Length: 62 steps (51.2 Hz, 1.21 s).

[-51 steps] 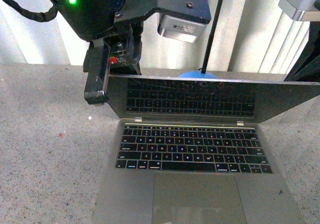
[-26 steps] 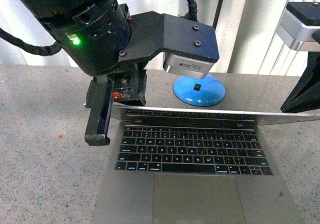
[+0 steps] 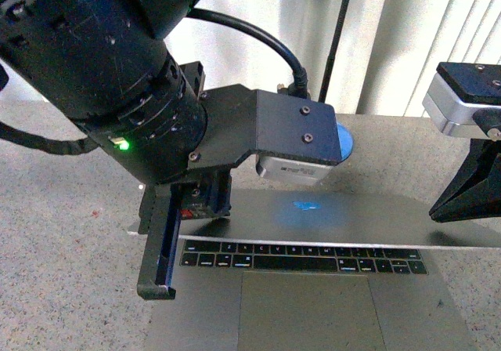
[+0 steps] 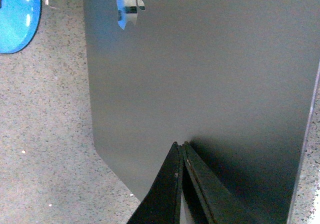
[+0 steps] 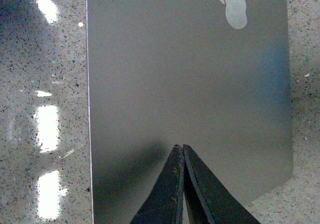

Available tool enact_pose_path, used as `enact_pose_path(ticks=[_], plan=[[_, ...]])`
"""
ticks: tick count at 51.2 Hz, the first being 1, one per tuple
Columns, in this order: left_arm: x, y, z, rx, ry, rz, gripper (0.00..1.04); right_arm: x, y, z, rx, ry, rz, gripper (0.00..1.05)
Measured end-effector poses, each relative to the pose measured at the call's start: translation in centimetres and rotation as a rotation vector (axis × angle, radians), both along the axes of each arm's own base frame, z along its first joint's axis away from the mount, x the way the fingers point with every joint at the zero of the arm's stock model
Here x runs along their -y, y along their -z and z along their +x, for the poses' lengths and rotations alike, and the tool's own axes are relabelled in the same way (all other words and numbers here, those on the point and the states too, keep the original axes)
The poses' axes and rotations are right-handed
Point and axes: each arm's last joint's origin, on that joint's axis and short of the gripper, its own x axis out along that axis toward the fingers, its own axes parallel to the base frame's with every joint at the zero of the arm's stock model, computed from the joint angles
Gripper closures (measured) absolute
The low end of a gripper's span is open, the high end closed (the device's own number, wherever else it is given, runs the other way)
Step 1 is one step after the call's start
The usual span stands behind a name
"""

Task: Close laptop

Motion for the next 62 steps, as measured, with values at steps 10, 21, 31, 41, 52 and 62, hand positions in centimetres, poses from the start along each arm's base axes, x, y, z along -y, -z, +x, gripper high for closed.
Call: enact_pose_path(ticks=[10,21,31,41,52,62], plan=[[0.2,1.8,-0.8,-0.028,0.003,-0.011,1.01,0.0,1.2,-0.4,-0.002,0.013,0.023,1.02],[0.4,3.9,-1.7,-0.068,0.004,-0.023,1.01,-0.1,3.2,-1.0,-0.028,0.035,0.055,1.02],[0.6,6.2,-2.8,-0.114,0.004,-0.030,1.01,-0.3,6.4,-2.0,-0.073,0.061,0.074,1.02],[0.6,7.8,-3.6,-0.151,-0.003,-0.037,1.01,-0.7,8.6,-2.4,-0.098,0.085,0.079,1.02],[0.4,8.4,-3.9,-0.165,-0.014,-0.041,1.01,-0.9,9.4,-2.4,-0.114,0.106,0.077,1.02],[0.0,8.2,-3.8,-0.157,-0.033,-0.052,1.01,-1.0,9.3,-2.5,-0.124,0.118,0.086,1.02]])
